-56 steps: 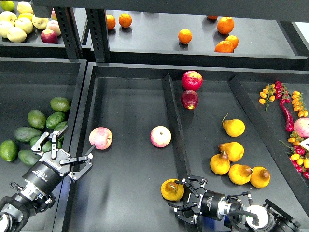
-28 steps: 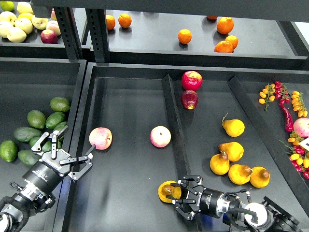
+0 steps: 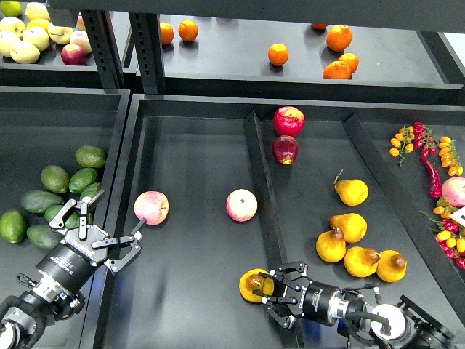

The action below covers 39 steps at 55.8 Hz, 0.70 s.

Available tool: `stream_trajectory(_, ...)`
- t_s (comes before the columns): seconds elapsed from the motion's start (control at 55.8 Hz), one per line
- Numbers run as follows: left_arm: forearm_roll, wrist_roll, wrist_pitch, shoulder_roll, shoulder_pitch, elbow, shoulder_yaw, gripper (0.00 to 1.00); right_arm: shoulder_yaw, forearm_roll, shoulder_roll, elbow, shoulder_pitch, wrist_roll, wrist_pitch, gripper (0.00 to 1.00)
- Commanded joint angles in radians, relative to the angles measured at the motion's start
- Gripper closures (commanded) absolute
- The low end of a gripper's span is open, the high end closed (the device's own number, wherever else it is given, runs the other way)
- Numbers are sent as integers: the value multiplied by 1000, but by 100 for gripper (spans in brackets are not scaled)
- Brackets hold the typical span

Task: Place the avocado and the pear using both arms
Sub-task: 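Close the right gripper on the yellow-orange pear, then carry the pear into the pear bin and open the right gripper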

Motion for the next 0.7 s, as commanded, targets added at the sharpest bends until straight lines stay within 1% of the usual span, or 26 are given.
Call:
stream_trajectory(0.0, 0, 0, 0, 0, 0, 1, 2, 1, 26, 9, -1, 18, 2, 0, 2, 82)
stream_trajectory(0.287, 0, 0, 0, 0, 0, 1, 2, 1, 100, 56, -18, 76, 17, 0, 2, 82)
stream_trajectory(0.574, 0, 0, 0, 0, 1, 1, 4, 1, 126, 133, -117, 109, 34, 0, 2, 82)
stream_trajectory(0.592, 0, 0, 0, 0, 0, 1, 5, 1, 125, 139, -143, 118, 26, 0, 2, 82)
stream_trajectory(0.682, 0, 0, 0, 0, 1, 1, 6, 1, 125, 156, -188, 133, 5, 0, 2, 82)
